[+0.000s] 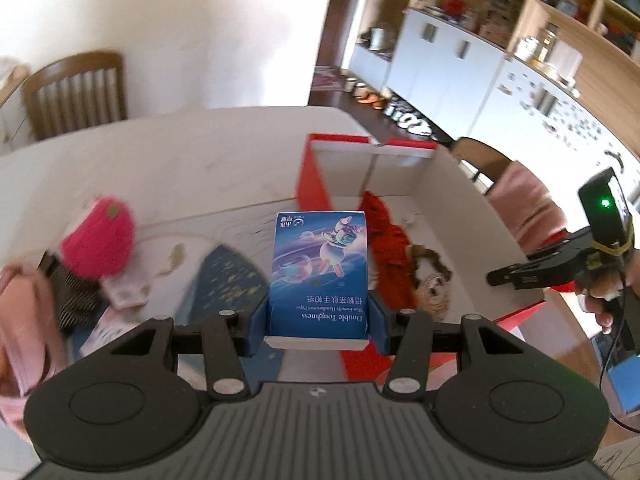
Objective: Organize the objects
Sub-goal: 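Carry the blue tissue box into the box and open the left gripper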
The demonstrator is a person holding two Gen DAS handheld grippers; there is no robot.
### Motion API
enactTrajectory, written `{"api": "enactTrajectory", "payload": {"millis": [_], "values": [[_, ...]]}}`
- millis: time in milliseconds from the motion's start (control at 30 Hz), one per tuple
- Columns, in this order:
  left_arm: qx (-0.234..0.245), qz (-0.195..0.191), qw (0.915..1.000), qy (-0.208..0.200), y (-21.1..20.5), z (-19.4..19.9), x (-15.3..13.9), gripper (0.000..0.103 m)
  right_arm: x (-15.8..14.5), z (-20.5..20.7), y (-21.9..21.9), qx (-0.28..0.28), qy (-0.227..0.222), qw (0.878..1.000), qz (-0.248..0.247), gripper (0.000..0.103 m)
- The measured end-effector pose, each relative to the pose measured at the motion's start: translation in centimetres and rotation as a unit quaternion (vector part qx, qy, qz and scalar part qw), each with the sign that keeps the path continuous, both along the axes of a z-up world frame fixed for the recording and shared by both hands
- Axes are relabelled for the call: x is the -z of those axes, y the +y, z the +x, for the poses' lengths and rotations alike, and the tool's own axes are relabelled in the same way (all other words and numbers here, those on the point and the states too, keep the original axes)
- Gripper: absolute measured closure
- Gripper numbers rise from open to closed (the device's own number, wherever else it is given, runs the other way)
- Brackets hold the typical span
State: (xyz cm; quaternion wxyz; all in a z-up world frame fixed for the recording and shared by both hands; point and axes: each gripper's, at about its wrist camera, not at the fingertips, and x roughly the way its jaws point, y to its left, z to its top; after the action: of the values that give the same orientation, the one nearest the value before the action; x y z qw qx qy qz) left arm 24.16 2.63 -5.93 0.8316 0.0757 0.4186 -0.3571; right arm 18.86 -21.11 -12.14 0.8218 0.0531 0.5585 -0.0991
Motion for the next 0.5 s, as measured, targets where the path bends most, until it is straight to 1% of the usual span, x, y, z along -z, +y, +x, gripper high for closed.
{"api": "enactTrajectory", "payload": {"millis": [300,500], "values": [[0.058,0.007,0.9981,-0.017,-5.6,-0.1,-0.6,0.054,0.0,-0.1,-0.2,-0.005,-0.004,1.0,0.006,0.096],[0.083,0.019,0.9963,-0.01,-9.1,0.5,-0.1,0.054,0.0,-0.2,-0.3,-0.01,-0.005,1.0,0.008,0.095]]}}
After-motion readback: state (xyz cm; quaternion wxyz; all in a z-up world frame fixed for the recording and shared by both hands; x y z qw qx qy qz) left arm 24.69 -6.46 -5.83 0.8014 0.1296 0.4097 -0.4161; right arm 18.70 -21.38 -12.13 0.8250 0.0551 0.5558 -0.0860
